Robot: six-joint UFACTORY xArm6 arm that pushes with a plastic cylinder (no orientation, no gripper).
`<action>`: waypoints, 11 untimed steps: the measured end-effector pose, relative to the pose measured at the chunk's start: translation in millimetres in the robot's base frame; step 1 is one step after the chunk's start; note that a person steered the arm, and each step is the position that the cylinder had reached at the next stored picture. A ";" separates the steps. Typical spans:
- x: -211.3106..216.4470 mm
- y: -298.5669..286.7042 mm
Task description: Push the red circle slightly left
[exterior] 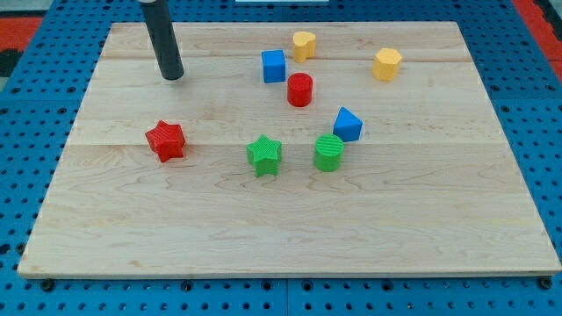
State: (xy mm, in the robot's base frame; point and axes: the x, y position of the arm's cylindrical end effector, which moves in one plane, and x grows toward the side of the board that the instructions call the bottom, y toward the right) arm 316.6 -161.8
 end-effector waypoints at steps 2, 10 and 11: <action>45.2 9.8; 26.6 173.1; 69.4 101.3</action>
